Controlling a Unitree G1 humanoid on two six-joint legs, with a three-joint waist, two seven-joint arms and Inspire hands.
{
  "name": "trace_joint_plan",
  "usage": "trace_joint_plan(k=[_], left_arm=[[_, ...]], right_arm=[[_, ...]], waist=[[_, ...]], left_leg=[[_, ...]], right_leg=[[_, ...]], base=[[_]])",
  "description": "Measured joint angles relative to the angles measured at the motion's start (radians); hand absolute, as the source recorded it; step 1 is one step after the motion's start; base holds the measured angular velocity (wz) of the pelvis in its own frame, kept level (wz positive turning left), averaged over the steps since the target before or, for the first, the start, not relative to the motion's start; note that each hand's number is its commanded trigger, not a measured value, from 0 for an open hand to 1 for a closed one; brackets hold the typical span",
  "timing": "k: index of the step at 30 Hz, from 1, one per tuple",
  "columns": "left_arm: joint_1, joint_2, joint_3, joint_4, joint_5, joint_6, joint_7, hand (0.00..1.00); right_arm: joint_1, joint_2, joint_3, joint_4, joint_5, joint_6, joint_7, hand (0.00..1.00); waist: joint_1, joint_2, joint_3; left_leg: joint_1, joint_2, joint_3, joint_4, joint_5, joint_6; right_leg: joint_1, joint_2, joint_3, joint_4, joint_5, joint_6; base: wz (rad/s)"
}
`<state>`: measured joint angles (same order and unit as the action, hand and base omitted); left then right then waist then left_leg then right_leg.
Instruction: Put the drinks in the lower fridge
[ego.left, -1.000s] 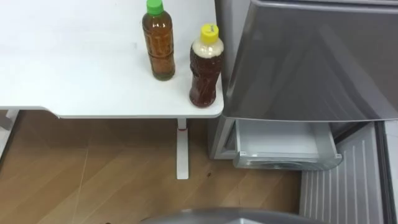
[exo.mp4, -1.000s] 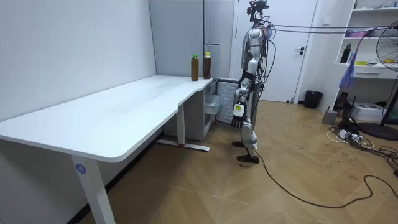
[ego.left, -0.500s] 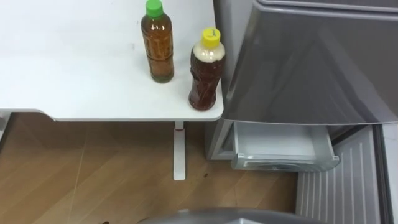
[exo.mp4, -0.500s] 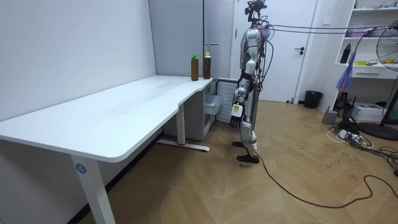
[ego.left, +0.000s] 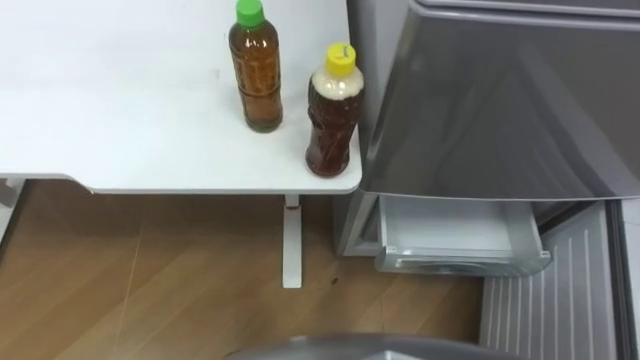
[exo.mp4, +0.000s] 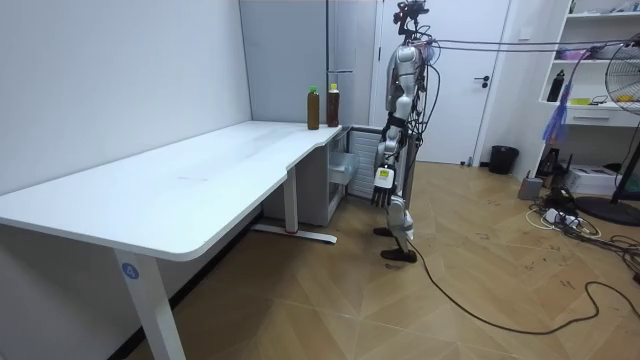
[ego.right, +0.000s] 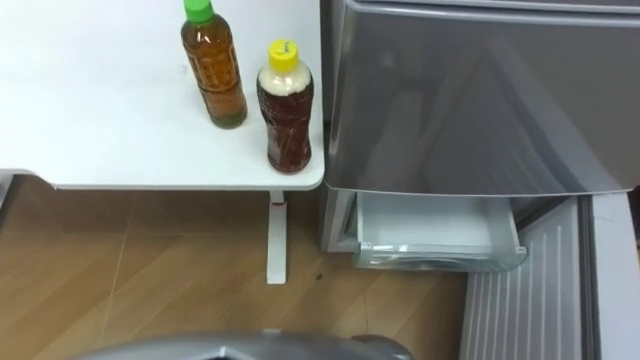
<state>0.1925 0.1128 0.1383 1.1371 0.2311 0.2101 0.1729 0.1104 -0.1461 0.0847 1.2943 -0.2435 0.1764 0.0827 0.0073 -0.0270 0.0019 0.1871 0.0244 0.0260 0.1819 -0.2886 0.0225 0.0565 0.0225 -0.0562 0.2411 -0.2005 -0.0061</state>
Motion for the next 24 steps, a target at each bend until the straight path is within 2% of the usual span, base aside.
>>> trace_joint_plan(k=[3,6,8,13,16,21,23,24], left_arm=[[0.007,0.000,0.020,0.001,-0.111,0.000,0.043,0.00],[0.007,-0.001,0.061,-0.001,-0.242,-0.015,0.093,0.00],[0.006,0.002,0.101,-0.009,-0.358,-0.033,0.144,0.00],[-0.005,0.004,0.166,-0.019,-0.544,-0.081,0.235,0.00],[-0.005,0.004,0.225,-0.058,-0.689,-0.095,0.299,0.00],[0.000,0.005,0.249,-0.182,-0.839,-0.165,0.424,0.00],[-0.001,0.005,0.249,-0.268,-0.905,-0.214,0.481,0.00],[-0.003,0.005,0.248,-0.285,-0.916,-0.228,0.495,0.00]], right_arm=[[0.002,0.001,-0.001,0.002,0.000,0.003,0.000,0.00],[0.003,0.001,-0.013,0.003,0.000,0.011,-0.004,0.00],[0.001,0.000,-0.031,0.001,0.003,0.009,-0.009,0.00],[0.016,0.000,-0.031,-0.008,0.013,0.009,-0.006,0.00],[0.008,-0.001,-0.043,-0.012,0.022,-0.002,-0.007,0.00],[0.009,-0.001,-0.044,-0.020,0.039,-0.027,-0.010,0.00],[0.010,-0.001,-0.049,-0.027,0.042,-0.045,-0.018,0.00],[0.011,-0.001,-0.049,-0.030,0.042,-0.047,-0.019,0.00]], waist=[[-0.001,-0.001,0.0010],[0.001,0.002,0.0011],[0.003,0.005,0.0014],[0.029,0.012,0.0006],[0.033,0.021,-0.0017],[0.038,0.024,-0.0019],[0.043,0.026,-0.0028],[0.044,0.026,-0.0029]], left_leg=[[0.001,0.000,-0.002,0.000,0.000,0.000],[0.009,-0.001,-0.001,-0.002,0.000,0.000],[0.009,-0.001,-0.001,-0.003,0.000,0.000],[0.015,-0.001,-0.005,-0.005,0.000,0.000],[0.011,-0.001,-0.006,-0.016,0.000,0.000],[0.010,-0.002,-0.006,-0.013,0.000,0.000],[0.011,-0.003,-0.005,-0.013,0.000,0.001],[0.011,-0.003,-0.004,-0.013,0.000,0.001]], right_leg=[[0.003,-0.001,-0.003,-0.003,0.000,0.000],[0.012,-0.002,-0.001,-0.004,0.000,0.000],[0.011,-0.002,-0.001,-0.003,0.000,0.001],[0.007,-0.002,-0.002,-0.002,0.000,0.001],[-0.004,-0.001,-0.001,0.004,0.000,0.000],[-0.007,-0.002,-0.001,0.017,-0.002,0.001],[-0.006,-0.002,0.001,0.019,-0.002,0.001],[-0.007,-0.002,0.002,0.020,-0.002,0.001]], base=[[0.00],[0.00],[0.00],[0.00],[0.00],[0.00],[-0.02],[-0.04]])
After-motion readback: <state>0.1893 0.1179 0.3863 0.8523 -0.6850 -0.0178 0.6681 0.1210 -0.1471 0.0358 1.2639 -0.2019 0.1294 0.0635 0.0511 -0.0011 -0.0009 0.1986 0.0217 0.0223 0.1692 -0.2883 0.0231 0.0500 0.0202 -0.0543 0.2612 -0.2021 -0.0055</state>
